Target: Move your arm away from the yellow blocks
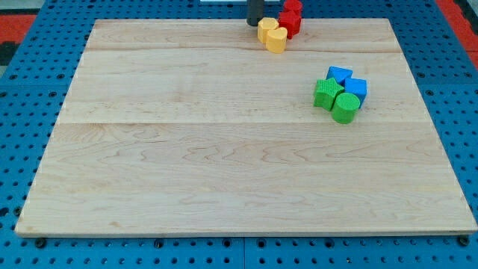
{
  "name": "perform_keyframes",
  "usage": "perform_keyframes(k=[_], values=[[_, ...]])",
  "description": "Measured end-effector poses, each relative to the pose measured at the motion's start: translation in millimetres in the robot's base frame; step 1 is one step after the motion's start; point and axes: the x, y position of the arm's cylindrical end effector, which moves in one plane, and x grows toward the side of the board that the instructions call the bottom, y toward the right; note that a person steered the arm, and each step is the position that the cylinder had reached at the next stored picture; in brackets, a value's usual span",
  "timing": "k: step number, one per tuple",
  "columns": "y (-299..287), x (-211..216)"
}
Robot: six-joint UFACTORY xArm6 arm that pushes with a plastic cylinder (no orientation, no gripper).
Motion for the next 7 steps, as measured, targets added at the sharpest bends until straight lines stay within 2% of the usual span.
perform_keyframes(k=[1,2,3,4,5,7], values=[[4,9],[-2,66],[-7,80],[-61,101],[-67,128],[53,132]])
